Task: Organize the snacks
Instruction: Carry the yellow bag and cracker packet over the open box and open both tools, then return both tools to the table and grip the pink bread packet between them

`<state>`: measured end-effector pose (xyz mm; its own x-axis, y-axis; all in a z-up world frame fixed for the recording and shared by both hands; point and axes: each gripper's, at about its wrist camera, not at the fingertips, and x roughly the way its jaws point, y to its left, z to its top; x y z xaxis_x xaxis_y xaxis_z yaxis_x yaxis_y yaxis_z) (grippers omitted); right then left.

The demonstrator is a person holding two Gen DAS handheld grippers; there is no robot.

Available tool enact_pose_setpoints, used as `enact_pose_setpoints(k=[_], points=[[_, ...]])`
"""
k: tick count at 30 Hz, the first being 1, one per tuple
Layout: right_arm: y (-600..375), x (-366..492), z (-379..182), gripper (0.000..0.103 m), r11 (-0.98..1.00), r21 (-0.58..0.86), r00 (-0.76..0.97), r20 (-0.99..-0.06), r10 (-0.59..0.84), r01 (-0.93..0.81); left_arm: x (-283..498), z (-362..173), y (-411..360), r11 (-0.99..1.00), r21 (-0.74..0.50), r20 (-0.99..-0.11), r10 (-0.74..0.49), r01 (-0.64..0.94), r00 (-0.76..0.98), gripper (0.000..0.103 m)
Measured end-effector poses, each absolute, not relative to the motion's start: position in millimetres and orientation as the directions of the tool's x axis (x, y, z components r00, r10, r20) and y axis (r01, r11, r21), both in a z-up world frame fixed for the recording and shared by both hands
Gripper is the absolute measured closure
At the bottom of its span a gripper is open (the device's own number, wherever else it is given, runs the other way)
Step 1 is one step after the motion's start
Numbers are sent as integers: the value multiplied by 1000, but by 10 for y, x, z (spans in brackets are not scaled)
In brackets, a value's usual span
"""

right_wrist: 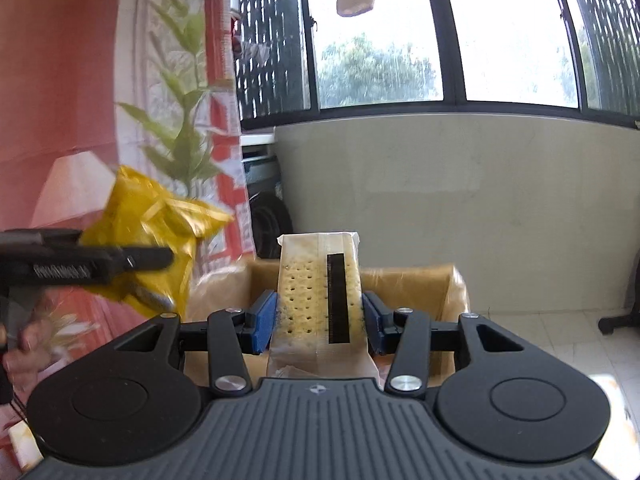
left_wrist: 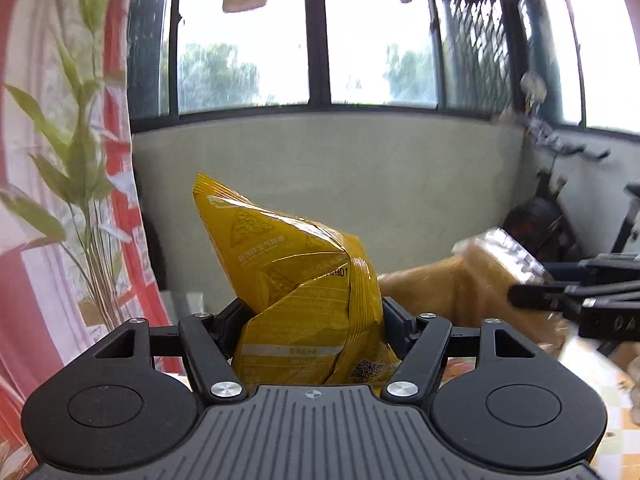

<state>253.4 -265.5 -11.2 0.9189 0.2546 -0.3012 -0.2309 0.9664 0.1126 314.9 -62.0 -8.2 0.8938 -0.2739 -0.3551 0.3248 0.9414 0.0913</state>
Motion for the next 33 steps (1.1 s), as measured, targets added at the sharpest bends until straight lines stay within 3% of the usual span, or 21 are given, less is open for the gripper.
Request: enact_pose_setpoints(k=[11,16,18,21,27,33], points=[[-2594,3052,-488,55,981,157,891,-419,174,-118,3545,-389,-942,941,157,-445,-204,300,872,31],[-2615,3053,-545,53,982,161,881,-443,165,-103,3622,-452,-934,931,173,-500,-199,322,843,24],[-2651,3022,-541,53,980,175,889,-429,160,-92,3620,-450,-911,930,193,-497,-183,314,848,18],[-2699,2978,-521,41,975,204,898,-408,163,-84,3607,-386,-840,933,177,-494,-190,312,848,16],[-2738,2721,-487,41,968,191,913,-346,219,-160,3232,-213,-670,944,131,-436,-219,302,873,16],[-2716,2353,-513,41,963,131,913,-310,265,-235,2881,-192,-431,951,-5,-406,-286,310,868,17]])
